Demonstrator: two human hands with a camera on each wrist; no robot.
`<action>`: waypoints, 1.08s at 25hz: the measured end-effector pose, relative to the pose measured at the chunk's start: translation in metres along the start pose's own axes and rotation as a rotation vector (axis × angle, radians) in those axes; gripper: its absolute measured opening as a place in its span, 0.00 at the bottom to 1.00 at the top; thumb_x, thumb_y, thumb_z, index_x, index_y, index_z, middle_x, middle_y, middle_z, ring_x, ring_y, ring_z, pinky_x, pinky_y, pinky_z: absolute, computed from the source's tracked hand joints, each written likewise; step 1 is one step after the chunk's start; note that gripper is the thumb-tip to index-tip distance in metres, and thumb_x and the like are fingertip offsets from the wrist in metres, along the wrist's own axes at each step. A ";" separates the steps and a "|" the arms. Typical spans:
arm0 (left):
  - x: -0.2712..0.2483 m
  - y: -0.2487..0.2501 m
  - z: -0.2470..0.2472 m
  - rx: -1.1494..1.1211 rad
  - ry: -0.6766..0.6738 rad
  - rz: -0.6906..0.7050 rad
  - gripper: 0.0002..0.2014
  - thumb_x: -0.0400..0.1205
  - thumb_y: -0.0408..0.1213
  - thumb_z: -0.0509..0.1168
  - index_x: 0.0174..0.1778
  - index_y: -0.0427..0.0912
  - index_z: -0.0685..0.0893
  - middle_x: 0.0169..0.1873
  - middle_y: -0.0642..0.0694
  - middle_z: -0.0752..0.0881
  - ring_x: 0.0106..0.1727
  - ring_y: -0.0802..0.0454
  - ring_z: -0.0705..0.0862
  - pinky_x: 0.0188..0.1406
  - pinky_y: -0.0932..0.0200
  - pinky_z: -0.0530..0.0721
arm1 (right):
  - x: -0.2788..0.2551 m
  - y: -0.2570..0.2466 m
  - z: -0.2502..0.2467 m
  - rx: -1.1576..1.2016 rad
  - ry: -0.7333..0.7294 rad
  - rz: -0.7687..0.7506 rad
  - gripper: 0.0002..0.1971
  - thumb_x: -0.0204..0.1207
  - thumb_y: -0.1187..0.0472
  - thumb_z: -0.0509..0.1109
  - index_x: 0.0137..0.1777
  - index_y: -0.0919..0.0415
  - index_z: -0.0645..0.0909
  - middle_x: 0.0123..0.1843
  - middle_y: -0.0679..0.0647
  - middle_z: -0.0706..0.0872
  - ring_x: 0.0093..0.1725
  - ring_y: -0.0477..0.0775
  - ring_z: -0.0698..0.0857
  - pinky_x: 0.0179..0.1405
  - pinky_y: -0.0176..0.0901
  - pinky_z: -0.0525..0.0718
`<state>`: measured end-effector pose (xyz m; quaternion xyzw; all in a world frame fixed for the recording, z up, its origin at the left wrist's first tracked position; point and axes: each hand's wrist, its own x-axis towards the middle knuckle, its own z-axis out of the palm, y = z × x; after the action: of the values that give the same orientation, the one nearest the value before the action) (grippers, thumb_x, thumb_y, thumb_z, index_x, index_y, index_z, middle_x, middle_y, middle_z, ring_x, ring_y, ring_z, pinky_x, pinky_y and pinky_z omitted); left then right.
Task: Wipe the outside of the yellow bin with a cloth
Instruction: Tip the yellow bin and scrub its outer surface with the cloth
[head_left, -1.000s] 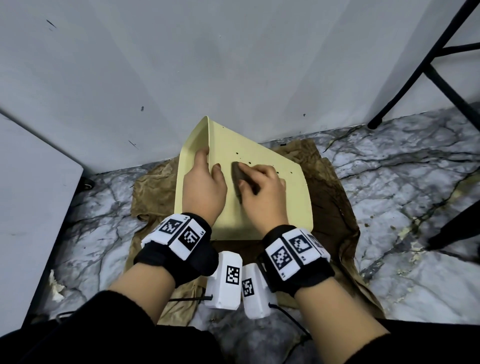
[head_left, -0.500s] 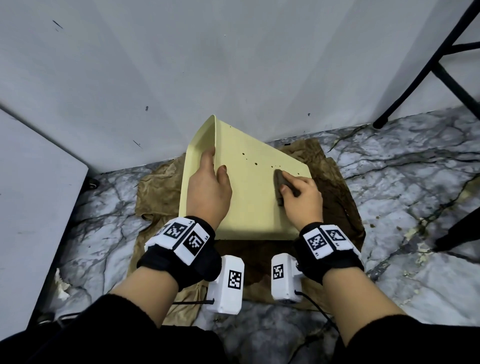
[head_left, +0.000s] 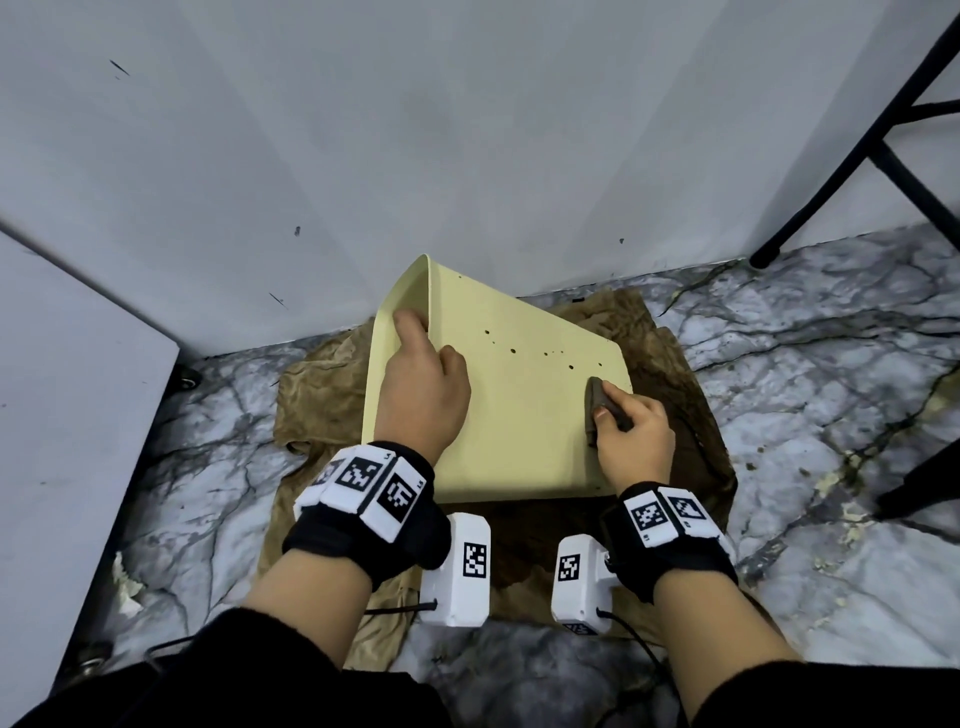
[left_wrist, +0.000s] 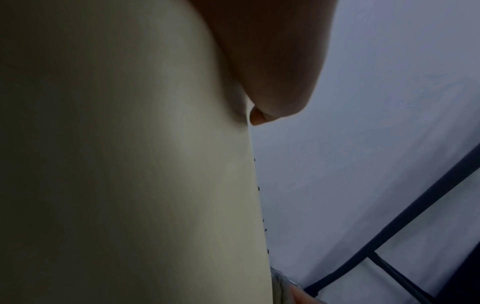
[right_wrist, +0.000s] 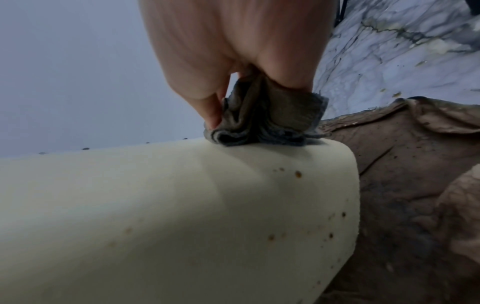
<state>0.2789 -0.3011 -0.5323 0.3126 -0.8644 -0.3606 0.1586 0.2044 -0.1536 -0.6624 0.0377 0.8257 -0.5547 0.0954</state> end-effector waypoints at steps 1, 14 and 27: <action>0.002 0.000 0.000 0.014 0.014 -0.008 0.12 0.80 0.27 0.53 0.60 0.34 0.66 0.34 0.47 0.75 0.35 0.45 0.73 0.32 0.56 0.63 | 0.000 -0.004 0.002 0.000 -0.003 0.002 0.16 0.74 0.65 0.67 0.61 0.54 0.82 0.62 0.59 0.79 0.61 0.67 0.76 0.65 0.46 0.72; 0.012 0.002 0.000 0.074 0.026 0.040 0.18 0.82 0.30 0.53 0.69 0.36 0.67 0.51 0.28 0.84 0.51 0.34 0.80 0.32 0.64 0.59 | -0.035 -0.099 0.047 -0.006 -0.197 -0.428 0.17 0.74 0.64 0.65 0.61 0.50 0.81 0.58 0.54 0.80 0.56 0.59 0.71 0.58 0.33 0.64; 0.015 -0.005 0.002 0.072 0.003 0.030 0.20 0.83 0.31 0.53 0.72 0.39 0.65 0.50 0.32 0.85 0.41 0.46 0.74 0.31 0.63 0.60 | 0.007 -0.047 0.020 0.000 -0.091 -0.133 0.15 0.75 0.64 0.66 0.61 0.52 0.82 0.57 0.53 0.79 0.62 0.65 0.76 0.69 0.52 0.73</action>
<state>0.2693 -0.3126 -0.5366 0.3057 -0.8811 -0.3264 0.1539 0.1922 -0.1904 -0.6279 -0.0425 0.8212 -0.5610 0.0957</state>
